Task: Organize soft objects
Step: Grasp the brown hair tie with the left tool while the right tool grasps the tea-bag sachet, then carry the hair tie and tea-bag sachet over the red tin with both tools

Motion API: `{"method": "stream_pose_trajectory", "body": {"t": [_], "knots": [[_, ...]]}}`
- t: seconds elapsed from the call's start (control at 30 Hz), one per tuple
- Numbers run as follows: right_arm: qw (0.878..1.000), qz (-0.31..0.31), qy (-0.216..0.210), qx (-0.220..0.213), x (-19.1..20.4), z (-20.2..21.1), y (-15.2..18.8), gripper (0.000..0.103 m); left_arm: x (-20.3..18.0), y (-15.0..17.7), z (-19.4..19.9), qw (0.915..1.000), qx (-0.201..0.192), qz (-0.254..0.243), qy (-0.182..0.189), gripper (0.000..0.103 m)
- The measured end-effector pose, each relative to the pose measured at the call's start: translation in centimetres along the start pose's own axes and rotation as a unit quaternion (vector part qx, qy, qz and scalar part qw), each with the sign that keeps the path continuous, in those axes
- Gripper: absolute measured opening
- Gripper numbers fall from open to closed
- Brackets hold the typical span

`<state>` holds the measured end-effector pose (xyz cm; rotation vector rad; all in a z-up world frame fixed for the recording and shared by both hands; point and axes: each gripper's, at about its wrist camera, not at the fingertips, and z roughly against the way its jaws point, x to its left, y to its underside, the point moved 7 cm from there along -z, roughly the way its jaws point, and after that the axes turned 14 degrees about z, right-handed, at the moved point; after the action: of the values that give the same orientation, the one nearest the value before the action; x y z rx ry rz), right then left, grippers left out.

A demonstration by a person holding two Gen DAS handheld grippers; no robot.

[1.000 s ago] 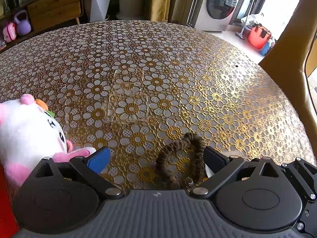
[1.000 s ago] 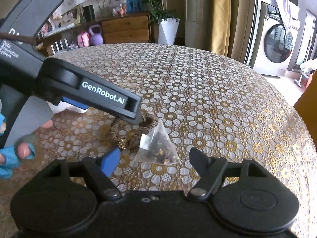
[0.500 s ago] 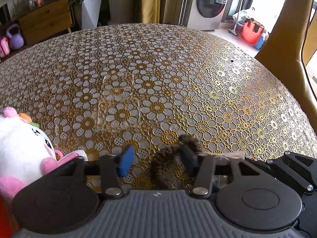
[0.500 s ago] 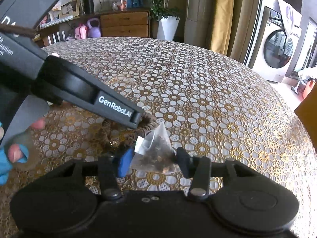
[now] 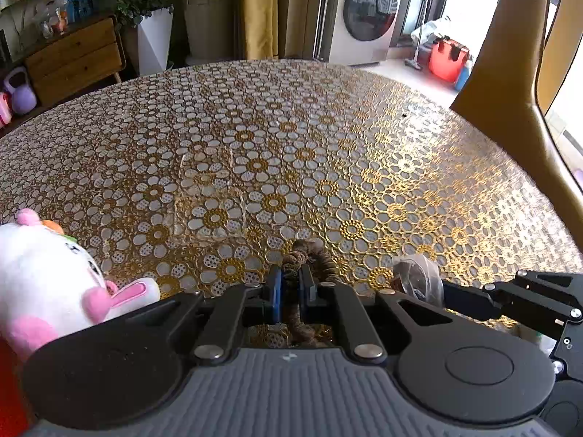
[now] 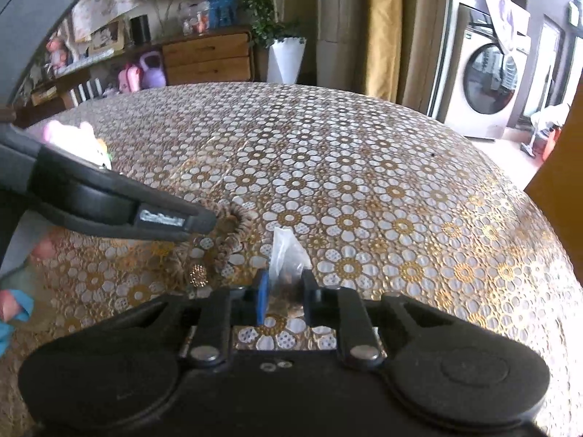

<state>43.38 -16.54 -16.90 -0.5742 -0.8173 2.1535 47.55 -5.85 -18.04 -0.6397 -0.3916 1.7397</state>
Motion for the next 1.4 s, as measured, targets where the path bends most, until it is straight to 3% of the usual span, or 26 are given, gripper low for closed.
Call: {"method": "stream_pose_trajectory", "body": {"t": [0.27,0.6,1.13,1.4], "knots": [[0.999,-0.046,-0.018,-0.013,0.0,3.6,0.3,0.016,0.5,0.0,4.0,0.9996,-0.01,0.016,0.022,0.008],[0.998,-0.039,-0.038,-0.036,2.6,9.7,-0.7,0.016,1.8,1.4,10.5,0.9992,-0.014,0.013,0.036,0.008],[0.995,0.007,-0.069,-0.064,10.6,17.8,-3.5,0.016,8.8,4.3,21.2,0.9984,-0.03,0.032,0.034,0.008],[0.99,0.028,-0.113,-0.085,15.9,20.4,-5.7,0.016,13.0,5.5,25.8,0.9977,-0.041,0.042,0.035,0.008]]}}
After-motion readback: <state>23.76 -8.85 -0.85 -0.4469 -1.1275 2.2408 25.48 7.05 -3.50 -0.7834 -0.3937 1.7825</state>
